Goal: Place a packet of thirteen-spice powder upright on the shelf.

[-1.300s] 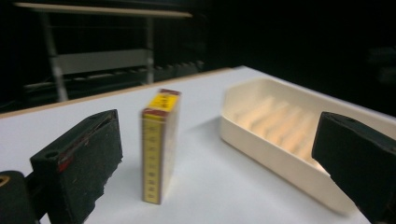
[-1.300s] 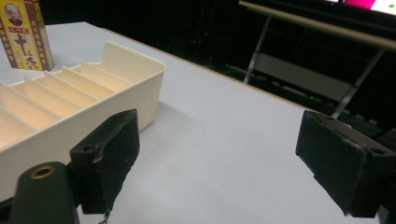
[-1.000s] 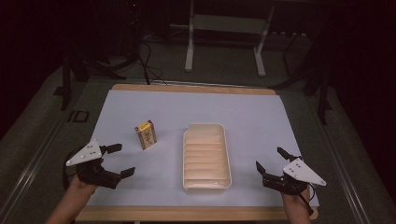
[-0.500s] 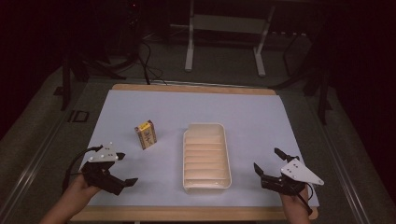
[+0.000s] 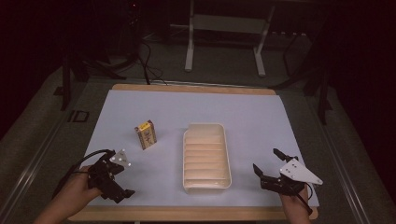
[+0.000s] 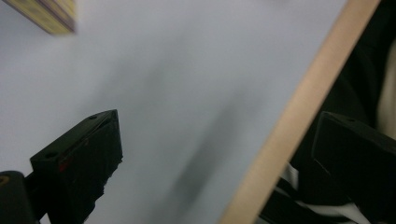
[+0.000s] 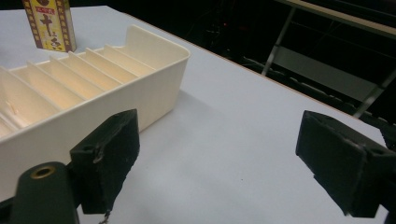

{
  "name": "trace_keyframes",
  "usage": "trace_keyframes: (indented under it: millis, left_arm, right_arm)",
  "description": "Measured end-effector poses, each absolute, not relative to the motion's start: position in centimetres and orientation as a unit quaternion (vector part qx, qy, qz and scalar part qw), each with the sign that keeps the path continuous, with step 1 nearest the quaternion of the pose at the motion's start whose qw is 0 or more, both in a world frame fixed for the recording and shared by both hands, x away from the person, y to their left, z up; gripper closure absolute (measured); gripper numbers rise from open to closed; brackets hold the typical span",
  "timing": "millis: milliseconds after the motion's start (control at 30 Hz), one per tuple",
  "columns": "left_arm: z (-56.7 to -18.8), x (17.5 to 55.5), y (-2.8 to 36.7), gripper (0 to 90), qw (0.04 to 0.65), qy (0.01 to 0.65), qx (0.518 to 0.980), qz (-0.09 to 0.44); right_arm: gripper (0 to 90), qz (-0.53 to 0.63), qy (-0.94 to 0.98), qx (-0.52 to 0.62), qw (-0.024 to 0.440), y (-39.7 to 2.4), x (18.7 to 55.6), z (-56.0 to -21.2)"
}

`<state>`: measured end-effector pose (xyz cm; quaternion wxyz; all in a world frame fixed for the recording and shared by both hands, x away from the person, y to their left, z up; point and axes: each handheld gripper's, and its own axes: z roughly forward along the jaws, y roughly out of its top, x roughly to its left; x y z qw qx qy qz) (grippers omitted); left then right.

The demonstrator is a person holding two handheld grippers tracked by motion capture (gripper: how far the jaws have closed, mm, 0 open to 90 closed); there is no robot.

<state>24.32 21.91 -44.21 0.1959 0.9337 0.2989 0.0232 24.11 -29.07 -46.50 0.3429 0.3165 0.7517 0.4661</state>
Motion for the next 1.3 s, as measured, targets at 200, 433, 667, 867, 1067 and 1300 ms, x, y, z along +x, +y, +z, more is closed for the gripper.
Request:
trace_keyframes:
  millis: [200,433,667,867,1067,1300]
  left_arm:
    - [-44.3,24.8,21.7,2.0,0.175,0.327,0.928,0.004]
    - [-44.9,25.6,21.6,2.1,0.115,0.347,0.931,-0.007]
    - [-44.5,26.6,22.7,2.1,0.102,0.405,0.909,-0.012]
    - [-43.8,27.1,23.5,2.0,0.099,0.419,0.903,-0.020]
    - [-43.0,28.0,24.0,2.0,0.103,0.419,0.902,-0.020]
    - [-42.2,29.8,24.2,2.0,0.108,0.414,0.904,-0.002]
  right_arm:
    - [13.6,0.466,0.753,0.314,0.342,-29.1,24.1,-46.5]
    - [13.6,0.466,0.754,0.315,0.339,-29.1,24.1,-46.5]
    - [13.5,0.463,0.754,0.316,0.344,-28.9,24.0,-46.6]
    - [13.6,0.466,0.749,0.321,0.345,-29.0,23.9,-46.4]
    - [13.6,0.471,0.746,0.322,0.344,-29.1,24.0,-46.4]
    - [13.6,0.461,0.756,0.324,0.333,-28.9,24.2,-46.7]
